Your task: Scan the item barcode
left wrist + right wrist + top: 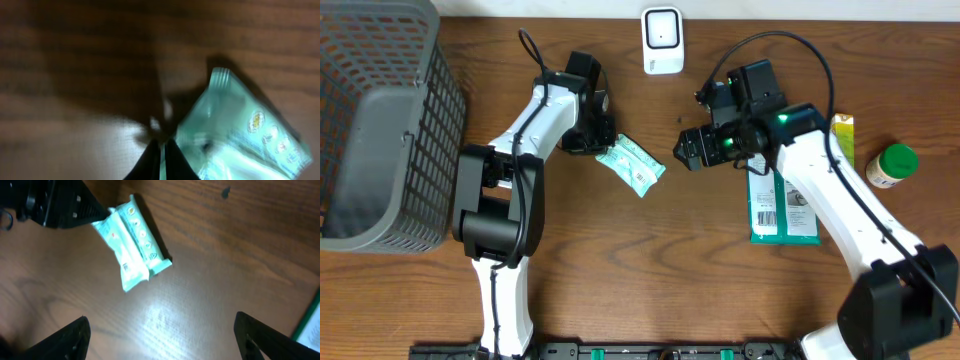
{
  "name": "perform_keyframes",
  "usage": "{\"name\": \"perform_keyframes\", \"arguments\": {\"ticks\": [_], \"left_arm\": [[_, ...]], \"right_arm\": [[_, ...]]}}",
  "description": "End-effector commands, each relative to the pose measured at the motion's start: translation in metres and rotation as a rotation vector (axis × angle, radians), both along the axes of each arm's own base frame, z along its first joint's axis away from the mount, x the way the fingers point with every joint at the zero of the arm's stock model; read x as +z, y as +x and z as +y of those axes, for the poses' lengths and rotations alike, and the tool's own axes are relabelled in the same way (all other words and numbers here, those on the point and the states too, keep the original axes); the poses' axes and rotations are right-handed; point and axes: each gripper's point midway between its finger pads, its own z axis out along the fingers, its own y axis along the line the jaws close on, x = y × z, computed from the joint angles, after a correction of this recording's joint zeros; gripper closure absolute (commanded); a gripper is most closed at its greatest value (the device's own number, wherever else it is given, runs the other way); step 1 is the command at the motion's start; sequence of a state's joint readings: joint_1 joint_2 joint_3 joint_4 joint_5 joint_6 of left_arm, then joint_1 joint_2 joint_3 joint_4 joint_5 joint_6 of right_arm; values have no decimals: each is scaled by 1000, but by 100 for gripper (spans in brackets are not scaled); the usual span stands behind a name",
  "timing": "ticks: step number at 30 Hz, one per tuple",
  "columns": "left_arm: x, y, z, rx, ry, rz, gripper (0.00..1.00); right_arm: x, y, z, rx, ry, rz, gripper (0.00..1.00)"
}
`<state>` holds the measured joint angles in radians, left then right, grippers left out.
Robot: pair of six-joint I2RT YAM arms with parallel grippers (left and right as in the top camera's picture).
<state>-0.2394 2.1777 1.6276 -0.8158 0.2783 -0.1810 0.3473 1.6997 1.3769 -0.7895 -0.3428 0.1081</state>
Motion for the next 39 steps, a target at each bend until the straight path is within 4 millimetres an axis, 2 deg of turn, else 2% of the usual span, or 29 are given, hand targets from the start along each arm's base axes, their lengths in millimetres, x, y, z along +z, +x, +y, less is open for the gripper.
{"name": "perform_keyframes", "arguments": {"ticks": [1,7,11,14,19,22,24,27,30,33,39], "left_arm": [[-11,1,-2,4,17,-26,92],[-19,0,-30,-56,2,-77,92],[-15,5,-58,-130,-18,-147,92],[-14,1,-75,-168,-28,-164,92],[-11,-14,-94,-218,-21,-151,93],[12,-7,-91,-196,-5,-212,92],[36,0,-88,-166,-17,-261,90],[78,3,-82,-116,-50,-326,88],[100,-3,-77,-110,-55,-342,87],[94,-14,-74,-101,-50,-286,88],[57,-50,-98,-154,-184,-72,88]], "right_arm": [[-12,4,8,45,-6,-10,11],[-31,12,12,50,40,30,17],[-31,14,11,52,131,75,19],[-31,14,-1,24,156,105,19],[-38,6,-26,-10,131,173,17],[-42,2,-41,-38,125,207,17],[-46,0,-46,-45,122,216,17],[-56,-7,-47,-50,119,239,16],[-68,-12,-41,-42,132,241,16],[-82,-13,-33,-77,156,243,17],[-98,-14,-17,-84,189,207,18]]}}
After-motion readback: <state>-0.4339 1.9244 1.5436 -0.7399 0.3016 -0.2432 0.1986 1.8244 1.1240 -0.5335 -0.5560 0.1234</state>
